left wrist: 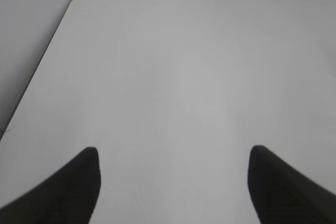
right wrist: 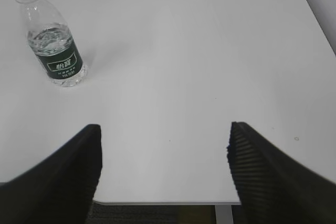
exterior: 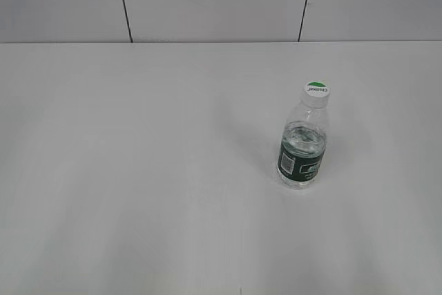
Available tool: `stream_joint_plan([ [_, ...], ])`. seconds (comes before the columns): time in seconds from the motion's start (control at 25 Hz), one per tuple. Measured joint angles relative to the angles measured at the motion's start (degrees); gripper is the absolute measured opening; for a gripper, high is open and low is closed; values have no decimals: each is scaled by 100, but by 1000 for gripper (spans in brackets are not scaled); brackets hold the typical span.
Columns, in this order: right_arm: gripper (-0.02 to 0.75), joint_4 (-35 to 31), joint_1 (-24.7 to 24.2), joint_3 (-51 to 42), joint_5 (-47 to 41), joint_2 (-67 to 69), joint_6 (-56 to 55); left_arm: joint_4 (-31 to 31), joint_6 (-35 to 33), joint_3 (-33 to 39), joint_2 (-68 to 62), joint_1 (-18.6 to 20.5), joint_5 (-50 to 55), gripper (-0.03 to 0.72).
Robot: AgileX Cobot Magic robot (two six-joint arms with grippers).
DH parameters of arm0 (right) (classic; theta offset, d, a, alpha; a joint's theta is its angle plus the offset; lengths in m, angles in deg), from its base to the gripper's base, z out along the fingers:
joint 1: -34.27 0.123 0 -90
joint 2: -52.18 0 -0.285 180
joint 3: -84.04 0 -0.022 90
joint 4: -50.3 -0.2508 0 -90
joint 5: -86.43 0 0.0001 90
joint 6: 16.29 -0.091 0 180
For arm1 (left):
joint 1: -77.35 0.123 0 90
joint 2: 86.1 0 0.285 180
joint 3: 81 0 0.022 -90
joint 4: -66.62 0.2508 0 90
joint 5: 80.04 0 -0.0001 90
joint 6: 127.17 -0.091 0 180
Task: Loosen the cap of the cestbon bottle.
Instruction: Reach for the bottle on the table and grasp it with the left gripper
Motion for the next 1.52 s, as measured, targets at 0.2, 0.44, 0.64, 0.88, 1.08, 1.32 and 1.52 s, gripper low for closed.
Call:
stream_joint_plan([
  [0.2,569,0,0,0,0,0,0,0,0,0,0,0,0,527],
  [0.44,569,0,0,0,0,0,0,0,0,0,0,0,0,527],
  [0.64,569,0,0,0,0,0,0,0,0,0,0,0,0,527],
  [0.88,569,0,0,0,0,0,0,0,0,0,0,0,0,527],
  [1.08,569,0,0,0,0,0,0,0,0,0,0,0,0,527],
  [1.32,569,0,0,0,0,0,0,0,0,0,0,0,0,527],
  [1.52,569,0,0,0,0,0,0,0,0,0,0,0,0,527],
])
